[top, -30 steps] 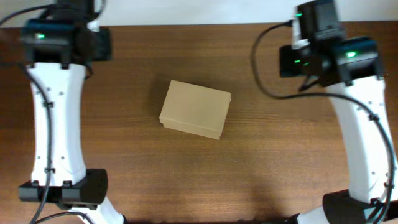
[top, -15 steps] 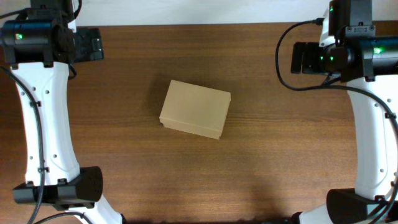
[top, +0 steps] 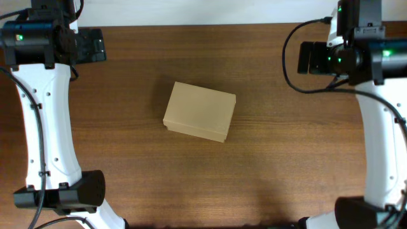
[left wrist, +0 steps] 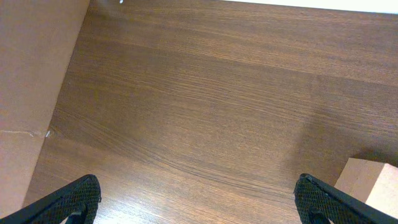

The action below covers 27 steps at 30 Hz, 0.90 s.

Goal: Pack container

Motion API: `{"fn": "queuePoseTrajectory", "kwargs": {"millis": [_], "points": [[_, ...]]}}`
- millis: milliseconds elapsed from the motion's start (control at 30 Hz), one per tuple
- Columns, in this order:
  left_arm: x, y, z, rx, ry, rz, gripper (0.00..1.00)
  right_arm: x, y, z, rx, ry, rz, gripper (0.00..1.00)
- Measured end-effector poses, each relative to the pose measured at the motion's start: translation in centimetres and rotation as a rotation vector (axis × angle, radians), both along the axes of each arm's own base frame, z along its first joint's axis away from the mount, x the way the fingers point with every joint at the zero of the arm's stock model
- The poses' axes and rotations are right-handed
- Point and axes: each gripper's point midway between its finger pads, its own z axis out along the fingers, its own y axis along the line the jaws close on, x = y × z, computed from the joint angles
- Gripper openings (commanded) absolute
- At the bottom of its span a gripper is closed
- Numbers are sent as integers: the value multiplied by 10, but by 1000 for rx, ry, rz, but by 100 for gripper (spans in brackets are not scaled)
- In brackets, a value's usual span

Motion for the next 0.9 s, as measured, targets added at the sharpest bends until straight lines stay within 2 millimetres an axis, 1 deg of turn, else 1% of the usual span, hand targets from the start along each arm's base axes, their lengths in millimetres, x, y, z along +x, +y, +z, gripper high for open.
{"fn": "queuePoseTrajectory", "kwargs": {"millis": [67, 100, 167, 200, 233, 267, 333, 400, 433, 500, 567, 633, 733, 900], "points": [[0, 0, 0, 1, 0, 0, 100, -5, 1, 16, 9, -106, 6, 99], [0, 0, 0, 0, 0, 0, 100, -10, 2, 28, 15, -174, 8, 99], [0, 0, 0, 1, 2, 1, 100, -25, 3, 61, 30, -377, 19, 99], [0, 0, 0, 0, 1, 0, 100, -40, 4, 76, 38, -474, 26, 99], [-1, 0, 0, 0, 3, 0, 100, -65, 5, 90, 48, -580, 37, 99], [-1, 0, 0, 1, 2, 1, 100, -85, 6, 100, 55, -667, 45, 99], [-1, 1, 0, 3, 2, 2, 100, -117, 7, 102, 62, -772, 57, 99], [-1, 1, 0, 4, 3, 2, 100, -148, 9, 89, 70, -840, 72, 99], [-1, 1, 0, 4, 3, 2, 100, -158, 9, 79, 73, -853, 78, 99], [-1, 1, 0, 4, 3, 2, 100, -172, 11, 49, 82, -848, 92, 99], [-1, 1, 0, 4, 3, 2, 100, -182, 13, 22, 90, -838, 104, 99], [-1, 1, 0, 6, 3, 3, 100, -190, 15, 0, 99, -847, 119, 99], [-1, 1, 0, 6, 2, 4, 100, -194, 19, -21, 114, -872, 145, 99], [-1, 1, 0, 6, 3, 4, 100, -185, 32, -67, 160, -856, 221, 99]]}}
